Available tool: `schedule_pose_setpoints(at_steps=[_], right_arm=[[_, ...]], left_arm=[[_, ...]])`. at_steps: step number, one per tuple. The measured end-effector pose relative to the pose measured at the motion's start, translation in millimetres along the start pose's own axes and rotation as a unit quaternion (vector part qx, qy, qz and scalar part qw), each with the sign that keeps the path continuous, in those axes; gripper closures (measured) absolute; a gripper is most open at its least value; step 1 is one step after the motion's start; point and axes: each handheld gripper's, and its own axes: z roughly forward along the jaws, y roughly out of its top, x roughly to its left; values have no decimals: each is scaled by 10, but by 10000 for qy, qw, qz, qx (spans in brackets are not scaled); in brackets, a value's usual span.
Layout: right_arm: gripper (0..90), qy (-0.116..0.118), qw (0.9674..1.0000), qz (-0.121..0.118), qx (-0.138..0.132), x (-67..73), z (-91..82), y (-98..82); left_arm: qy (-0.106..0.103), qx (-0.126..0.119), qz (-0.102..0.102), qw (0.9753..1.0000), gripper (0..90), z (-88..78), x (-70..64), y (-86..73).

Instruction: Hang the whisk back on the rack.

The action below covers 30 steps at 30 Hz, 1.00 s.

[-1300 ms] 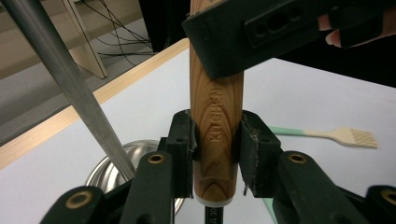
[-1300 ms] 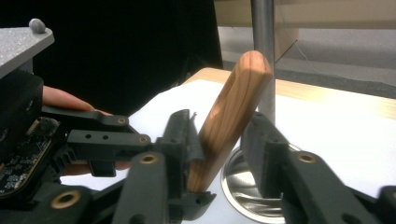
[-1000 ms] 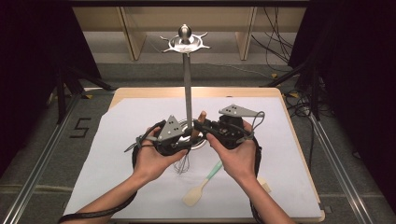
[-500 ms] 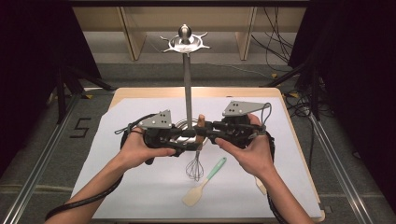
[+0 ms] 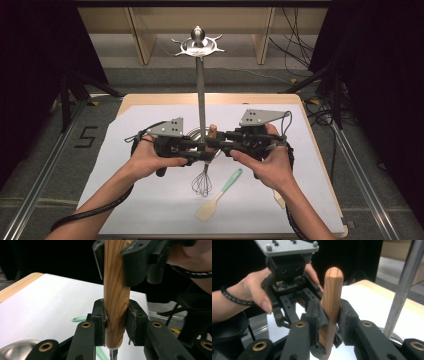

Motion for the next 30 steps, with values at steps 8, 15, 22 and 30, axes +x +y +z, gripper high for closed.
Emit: schedule_pose_setpoints(at_steps=[8, 15, 22, 30], right_arm=[[580, -664, 9973, 41, -309, 39, -112, -21], [587, -1392, 9897, 32, -320, 20, -249, -155], [537, -2219, 9744, -199, -288, -2, -357, -359], [561, -2605, 9649, -194, -270, -8, -421, -517]], left_arm=[[611, -38, -23, 9981, 703, -47, 30, 90], [888, -244, -76, 9957, 702, -94, 86, 143], [1034, -421, -33, 9937, 702, -117, 93, 215], [1147, -509, 11, 9921, 702, -138, 102, 324]])
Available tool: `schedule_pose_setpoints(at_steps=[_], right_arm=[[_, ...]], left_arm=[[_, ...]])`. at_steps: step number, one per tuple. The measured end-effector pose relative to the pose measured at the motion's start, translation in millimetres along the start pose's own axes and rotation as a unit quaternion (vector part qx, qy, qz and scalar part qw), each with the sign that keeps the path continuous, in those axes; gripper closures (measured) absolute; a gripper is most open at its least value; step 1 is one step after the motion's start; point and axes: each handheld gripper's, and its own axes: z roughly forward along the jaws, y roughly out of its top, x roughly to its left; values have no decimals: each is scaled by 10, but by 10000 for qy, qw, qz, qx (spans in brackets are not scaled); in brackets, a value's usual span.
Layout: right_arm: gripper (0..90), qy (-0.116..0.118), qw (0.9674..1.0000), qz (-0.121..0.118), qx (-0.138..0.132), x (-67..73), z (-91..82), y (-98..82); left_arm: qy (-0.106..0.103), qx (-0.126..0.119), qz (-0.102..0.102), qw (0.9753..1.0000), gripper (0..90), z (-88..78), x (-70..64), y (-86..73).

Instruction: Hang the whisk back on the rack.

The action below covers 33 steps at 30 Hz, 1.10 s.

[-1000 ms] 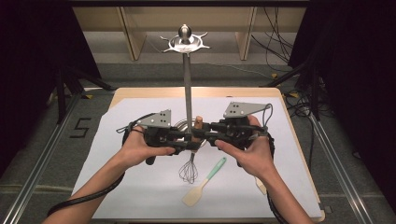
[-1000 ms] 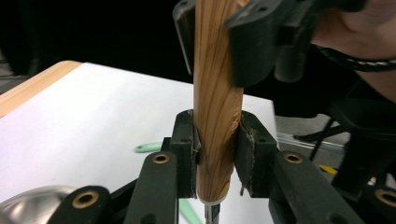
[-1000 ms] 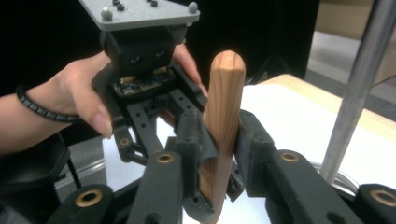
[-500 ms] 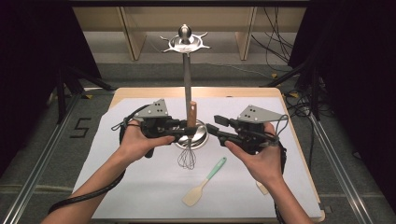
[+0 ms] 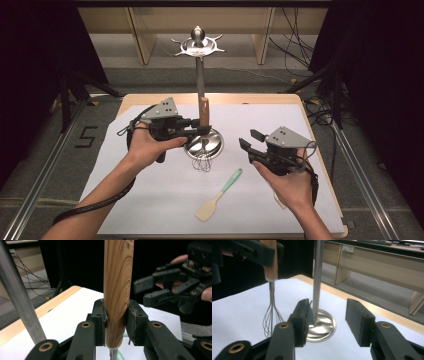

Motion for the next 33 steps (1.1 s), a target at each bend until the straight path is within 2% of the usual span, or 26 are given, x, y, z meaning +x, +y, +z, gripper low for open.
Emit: schedule_pose_setpoints(at_steps=[1, 3, 5, 6, 8, 9, 10, 11, 13, 18, 19, 20, 21, 22, 25, 26, 27, 28, 29, 31, 32, 33], right_arm=[[563, 32, 9999, -64, 122, -16, -23, -8], [566, -60, 9999, -37, 79, -26, -24, -48], [575, -34, 9999, -39, 161, -49, -37, -74], [579, -84, 9997, 77, 207, -43, -51, -91], [591, -140, 9996, 159, 160, -52, -48, -130], [597, -117, 9995, 190, 227, -52, -59, -147], [600, -122, 9996, 96, 222, -68, -59, -174], [602, -81, 9996, 145, 227, -66, -48, -201], [609, -142, 9988, 307, 347, -50, -66, -256], [619, -175, 9982, 361, 457, -60, -50, -402], [620, -270, 9984, 332, 362, -64, -35, -449], [621, -241, 9974, 462, 503, -58, -60, -453], [621, -263, 9977, 400, 486, -70, -52, -471], [621, -255, 9974, 505, 438, -59, -39, -487], [622, -338, 9972, 478, 459, -58, -32, -505], [622, -432, 9974, 401, 412, -57, -19, -519], [622, -432, 9974, 401, 412, -57, -19, -519], [621, -339, 9969, 419, 566, -59, -35, -513], [621, -368, 9969, 388, 573, -58, -37, -515], [622, -357, 9959, 547, 620, -32, -40, -520], [623, -412, 9962, 592, 483, -18, -18, -532], [623, -411, 9960, 625, 495, -15, -18, -531]], left_arm=[[13, -40, 13, 10000, 702, 2, 4, 11], [69, -81, -4, 9999, 702, 2, 0, 34], [98, -145, -5, 9998, 702, 8, -5, 56], [107, -147, 4, 9998, 702, 13, -6, 67], [123, -132, 42, 9998, 702, 22, -6, 89], [136, -127, 31, 9998, 702, 28, -10, 100], [136, -133, 54, 9998, 702, 33, -9, 117], [143, -135, 46, 9998, 701, 34, -9, 130], [170, -158, 55, 9997, 702, 35, -6, 154], [262, -130, 41, 9996, 702, 31, 6, 210], [282, -113, 8, 9995, 702, 28, 7, 217], [330, -95, 9, 9994, 701, 22, 14, 234], [368, -100, 5, 9993, 701, 20, 15, 242], [397, -95, 22, 9992, 702, 17, 20, 251], [467, -101, -13, 9989, 702, 10, 18, 271], [497, -107, 10, 9987, 702, 8, 20, 283], [522, -111, -2, 9986, 702, 6, 16, 294], [557, -111, -13, 9984, 702, 1, 12, 305], [583, -126, -33, 9982, 702, -2, 9, 317], [626, -146, -56, 9979, 701, -10, 8, 341], [680, -149, -70, 9975, 702, -17, 6, 367], [680, -149, -70, 9975, 702, -17, 6, 367]])
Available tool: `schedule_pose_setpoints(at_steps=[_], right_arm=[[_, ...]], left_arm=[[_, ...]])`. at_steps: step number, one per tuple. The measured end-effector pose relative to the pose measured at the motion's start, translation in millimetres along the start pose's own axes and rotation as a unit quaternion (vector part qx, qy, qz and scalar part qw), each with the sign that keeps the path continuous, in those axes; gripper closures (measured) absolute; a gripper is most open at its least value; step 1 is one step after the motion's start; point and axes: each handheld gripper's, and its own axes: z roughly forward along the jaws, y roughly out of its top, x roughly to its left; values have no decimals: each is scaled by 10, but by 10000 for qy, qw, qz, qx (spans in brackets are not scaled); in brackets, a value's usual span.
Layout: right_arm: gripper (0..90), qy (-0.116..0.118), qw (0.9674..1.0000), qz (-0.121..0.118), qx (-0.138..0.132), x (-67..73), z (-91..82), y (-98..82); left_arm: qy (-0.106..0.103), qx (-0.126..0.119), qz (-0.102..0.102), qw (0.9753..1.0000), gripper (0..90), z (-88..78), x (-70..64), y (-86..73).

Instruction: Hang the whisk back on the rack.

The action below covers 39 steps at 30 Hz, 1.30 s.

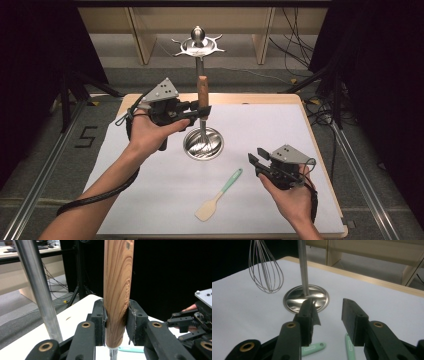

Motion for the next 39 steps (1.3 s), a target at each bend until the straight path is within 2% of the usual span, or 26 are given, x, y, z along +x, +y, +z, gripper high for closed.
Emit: schedule_pose_setpoints(at_steps=[1, 7, 8, 9, 12, 13, 15, 16, 18, 22, 23, 24, 25, 26, 27, 28, 29, 31, 32, 35, 37, 39], right_arm=[[623, -10, 10000, -69, -27, -9, 6, -4], [623, 1, 10000, -15, -21, -6, 8, -2], [623, 89, 9998, -143, 51, -31, 2, 9], [623, 98, 9999, -85, 64, -27, -2, 15], [623, 34, 9998, -156, 70, -38, -12, 17], [623, 47, 9999, 29, 136, -17, -22, 17], [623, 19, 9999, -50, 87, -32, -13, 11], [622, -42, 10000, -10, -47, -28, 3, 3], [622, -59, 10000, 10, -32, -27, -1, 3], [622, 3, 9999, -105, 66, -51, -13, 6], [622, -66, 9999, -97, -75, -45, -4, 3], [622, -66, 9999, -97, -75, -45, -4, 3], [621, 12, 9999, -94, 79, -48, -25, 9], [622, -41, 9997, -234, 19, -66, -28, 15], [621, -85, 9998, -160, -126, -53, -10, 9], [621, -28, 9999, -87, -93, -48, -15, 14], [621, 11, 9999, -133, 43, -62, -37, 26], [621, 15, 9999, -118, 34, -63, -37, 26], [621, -61, 9998, -177, -62, -69, -24, 19], [621, 13, 10000, -73, 31, -57, -36, 23], [620, -41, 9999, -129, 8, -68, -38, 22], [620, -16, 10000, -84, 49, -67, -48, 28]], left_arm=[[57, -26, -35, 10000, 702, -5, -4, 29], [148, -19, -84, 9999, 702, 0, -6, 108], [174, -12, -95, 9998, 702, 2, -7, 119], [214, -11, -84, 9997, 702, 9, -10, 148], [224, -7, -68, 9997, 702, 15, -16, 178], [222, -17, -74, 9997, 702, 19, -17, 194], [236, -34, -107, 9997, 702, 24, -18, 215], [243, -37, -111, 9996, 702, 24, -18, 223], [278, -77, -134, 9995, 702, 10, -13, 250], [337, -94, -137, 9993, 702, -17, -5, 265], [376, -74, -179, 9991, 702, -25, 4, 271], [376, -74, -179, 9991, 702, -25, 4, 271], [386, -77, -192, 9990, 702, -26, 9, 277], [407, -76, -190, 9990, 702, -29, 14, 282], [417, -82, -200, 9989, 702, -30, 19, 287], [412, -90, -207, 9989, 702, -29, 25, 290], [414, -73, -204, 9989, 702, -27, 31, 291], [419, -61, -220, 9989, 702, -16, 38, 293], [424, -53, -213, 9989, 702, -11, 37, 295], [393, -52, -198, 9990, 702, 0, 12, 306], [385, -45, -208, 9990, 702, 5, 8, 305], [419, -30, -200, 9989, 702, 13, 13, 310]])
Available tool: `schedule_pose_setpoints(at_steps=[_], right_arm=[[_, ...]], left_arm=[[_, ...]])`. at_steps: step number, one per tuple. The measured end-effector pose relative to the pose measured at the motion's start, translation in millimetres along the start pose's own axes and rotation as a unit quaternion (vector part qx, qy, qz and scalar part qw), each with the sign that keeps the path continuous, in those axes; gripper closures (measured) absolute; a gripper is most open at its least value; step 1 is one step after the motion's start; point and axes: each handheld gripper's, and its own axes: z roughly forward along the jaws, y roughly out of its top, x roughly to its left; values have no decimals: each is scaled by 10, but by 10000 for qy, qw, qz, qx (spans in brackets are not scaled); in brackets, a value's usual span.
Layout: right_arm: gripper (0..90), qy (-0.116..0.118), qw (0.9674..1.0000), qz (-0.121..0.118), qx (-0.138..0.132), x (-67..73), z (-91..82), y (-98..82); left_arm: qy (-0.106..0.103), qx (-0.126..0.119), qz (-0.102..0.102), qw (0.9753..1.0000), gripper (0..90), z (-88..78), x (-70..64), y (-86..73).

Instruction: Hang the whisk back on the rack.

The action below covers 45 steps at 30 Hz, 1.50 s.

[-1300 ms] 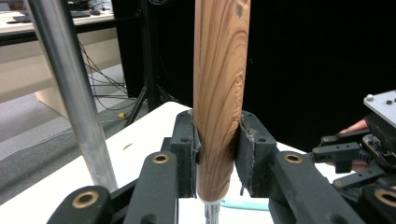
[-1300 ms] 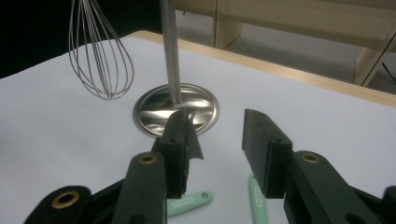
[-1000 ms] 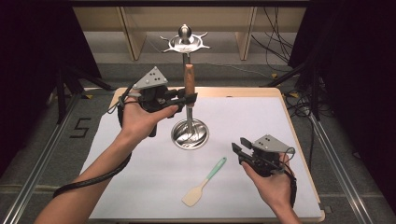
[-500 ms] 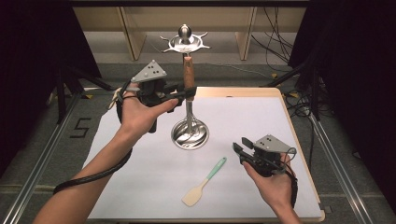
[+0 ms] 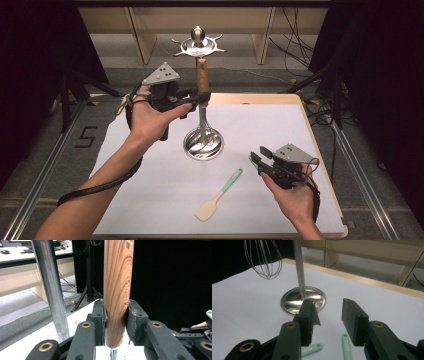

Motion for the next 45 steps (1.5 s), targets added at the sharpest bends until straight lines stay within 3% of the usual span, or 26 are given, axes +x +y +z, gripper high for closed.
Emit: schedule_pose_setpoints(at_steps=[4, 8, 11, 12, 15, 17, 18, 19, 20, 21, 22, 23, 25, 26, 30, 31, 34, 35, 36, 37, 41, 42, 45], right_arm=[[620, -22, 10000, -75, -30, -10, -2, -1], [619, -97, 9998, 130, -130, 13, 7, -14], [619, -49, 9999, 41, -151, -7, 23, -18], [619, -27, 10000, 71, 25, -4, 0, -16], [618, -20, 9998, 170, 94, 15, -2, -20], [618, -27, 9999, 107, 82, 7, 0, -21], [618, -20, 9999, 142, 86, 10, -2, -21], [618, -41, 10000, 75, 49, 1, 3, -24], [617, -34, 10000, 76, 39, 0, 2, -23], [617, -34, 10000, 76, 39, 0, 2, -23], [617, -20, 10000, 50, 23, -8, 4, -22], [617, -20, 10000, 50, 23, -8, 4, -22], [617, -62, 10000, -70, -6, -26, 6, -20], [617, -1, 10000, 67, 46, -9, 6, -20], [617, -72, 10000, -44, 17, -19, 4, -21], [616, -112, 9998, 117, -81, 9, 22, -33], [616, -115, 9998, 111, -86, 9, 23, -40], [615, -121, 9998, -64, -135, -17, 30, -38], [615, -126, 9999, 31, -90, -3, 26, -42], [615, -99, 9999, -75, -116, -21, 34, -40], [614, -163, 9997, -103, -137, -26, 33, -43], [613, -165, 9998, 111, -65, 0, 24, -48], [612, -144, 9998, 142, -61, -2, 24, -48]], left_arm=[[30, 5, -9, 10000, 702, 8, 12, 11], [10, 35, -58, 10000, 702, 32, 25, 20], [49, 44, -58, 10000, 702, 38, 35, 23], [65, 48, -63, 9999, 702, 42, 41, 22], [107, 54, -81, 9999, 702, 45, 64, 25], [134, 63, -106, 9998, 702, 44, 78, 22], [155, 77, 154, 9997, 702, 39, 138, 28], [155, 77, 154, 9997, 702, 39, 138, 28], [172, 77, -127, 9997, 702, 29, 118, 11], [172, 77, -127, 9997, 702, 29, 118, 11], [186, 75, 68, 9998, 702, 26, 155, 18], [197, 74, -161, 9996, 702, 24, 130, 7], [194, 74, -154, 9997, 702, 22, 140, 6], [189, 96, 151, 9997, 702, 23, 186, 18], [209, 116, 175, 9996, 702, 40, 201, 16], [211, 124, 168, 9996, 702, 45, 203, 14], [206, 113, 197, 9995, 701, 60, 210, 16], [213, 113, 187, 9995, 701, 62, 209, 17], [227, 123, 199, 9995, 701, 66, 212, 18], [238, 124, 236, 9994, 701, 71, 218, 19], [262, 129, 223, 9993, 700, 87, 225, 14], [253, 110, 260, 9993, 699, 94, 233, 12], [262, 99, 275, 9992, 699, 97, 233, 9]])
